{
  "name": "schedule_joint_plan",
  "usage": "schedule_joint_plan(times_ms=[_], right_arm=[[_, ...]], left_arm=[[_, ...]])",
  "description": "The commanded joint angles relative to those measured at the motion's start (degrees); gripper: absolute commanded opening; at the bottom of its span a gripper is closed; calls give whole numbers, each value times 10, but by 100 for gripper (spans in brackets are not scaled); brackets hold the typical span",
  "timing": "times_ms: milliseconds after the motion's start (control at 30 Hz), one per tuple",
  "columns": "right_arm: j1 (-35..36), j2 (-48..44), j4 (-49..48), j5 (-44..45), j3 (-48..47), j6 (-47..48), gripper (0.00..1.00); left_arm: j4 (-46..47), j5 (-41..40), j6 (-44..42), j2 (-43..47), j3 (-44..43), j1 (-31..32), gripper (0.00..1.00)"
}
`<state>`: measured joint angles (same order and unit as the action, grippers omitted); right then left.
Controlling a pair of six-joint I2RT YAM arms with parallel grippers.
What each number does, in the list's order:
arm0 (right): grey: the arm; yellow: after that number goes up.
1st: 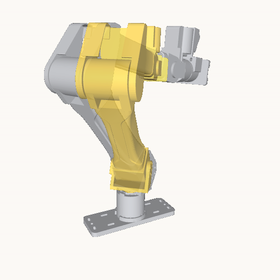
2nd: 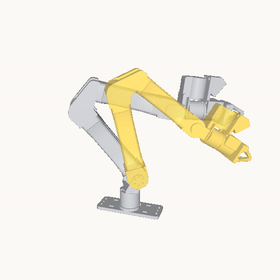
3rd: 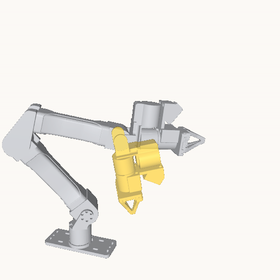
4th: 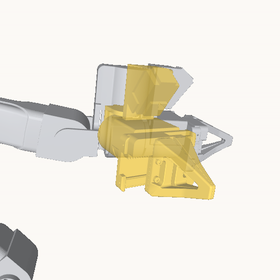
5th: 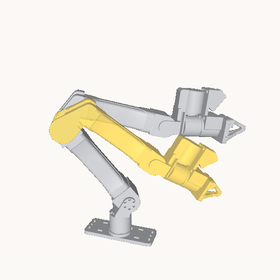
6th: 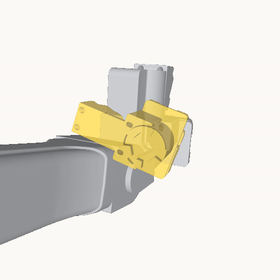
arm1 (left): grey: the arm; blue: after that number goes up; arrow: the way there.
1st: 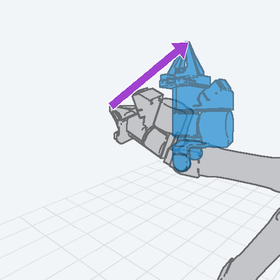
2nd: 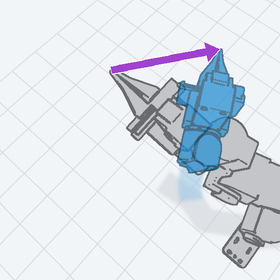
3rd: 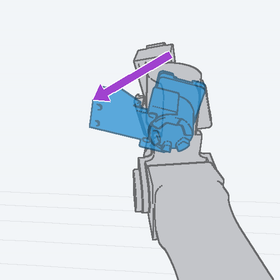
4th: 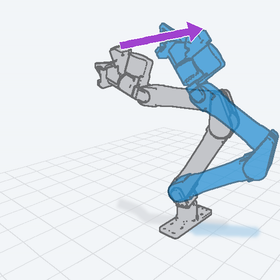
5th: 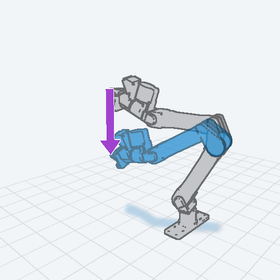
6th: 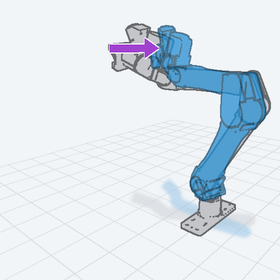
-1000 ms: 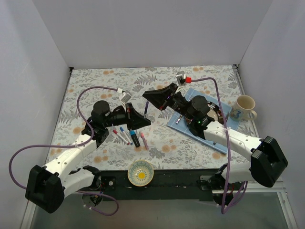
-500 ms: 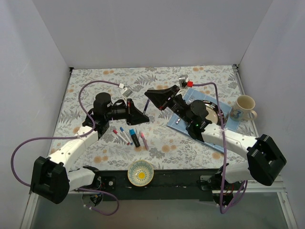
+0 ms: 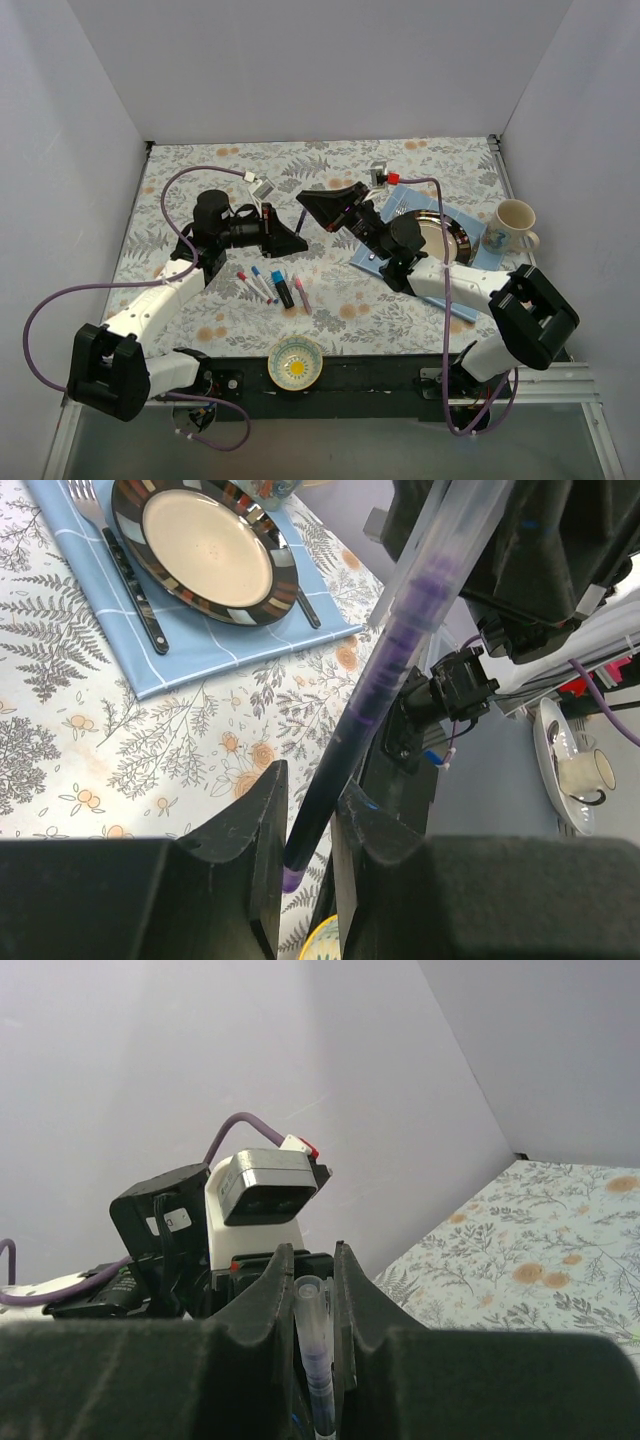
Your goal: Insert the pens into the pen caps
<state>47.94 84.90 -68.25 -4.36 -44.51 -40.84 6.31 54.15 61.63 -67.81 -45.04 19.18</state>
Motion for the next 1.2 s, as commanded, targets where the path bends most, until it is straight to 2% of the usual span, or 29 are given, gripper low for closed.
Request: schedule_joint_plan(times_ms=[0,167,233,267,300,333,400,467,500,533,633,667,700,733,800,933,1000,1167], right_arm=[[122,18,201,-290,61,-69,1],[100,-32,328,-219,-1,-13,1],[87,-49,355,-194,-34,2,3],[71,-58,372,-168,-44,5,11],[64,-72,398,-157,-57,8,32],[55,-79,410,-150,-67,16,42],[31,-102,432,-130,-88,23,60],[9,-128,439,-120,-93,28,73],[3,-139,453,-113,-92,30,86],[-1,-149,460,-108,-90,43,90],[-18,-190,477,-85,-63,54,93],[-23,-209,477,-84,-53,53,93],[-28,-217,478,-83,-34,52,93],[-29,-224,478,-84,-26,51,93],[-36,-239,478,-86,-5,48,93],[-44,-245,471,-104,8,44,93],[-46,-244,472,-111,6,44,93],[-51,-254,475,-115,7,45,93]], left_arm=[[173,-197,34,27,-102,-44,0],[123,-180,45,52,-63,-44,0],[118,-172,50,77,-19,-44,0],[110,-175,53,87,-4,-44,0],[104,-178,55,106,12,-44,0],[94,-180,55,114,32,-45,0],[62,-187,61,137,52,-44,0],[12,-213,64,157,70,-44,0],[-9,-228,72,164,73,-44,0],[-29,-250,80,170,79,-44,0],[-157,-397,138,184,84,-44,0],[-245,-442,152,179,78,-44,0],[-287,-535,164,173,76,-44,0],[-321,-586,195,168,76,-44,0],[-384,-650,226,152,92,-44,0],[-399,-651,284,137,91,-43,0],[-404,-647,331,123,100,-43,3],[-400,-631,399,86,151,-43,0]])
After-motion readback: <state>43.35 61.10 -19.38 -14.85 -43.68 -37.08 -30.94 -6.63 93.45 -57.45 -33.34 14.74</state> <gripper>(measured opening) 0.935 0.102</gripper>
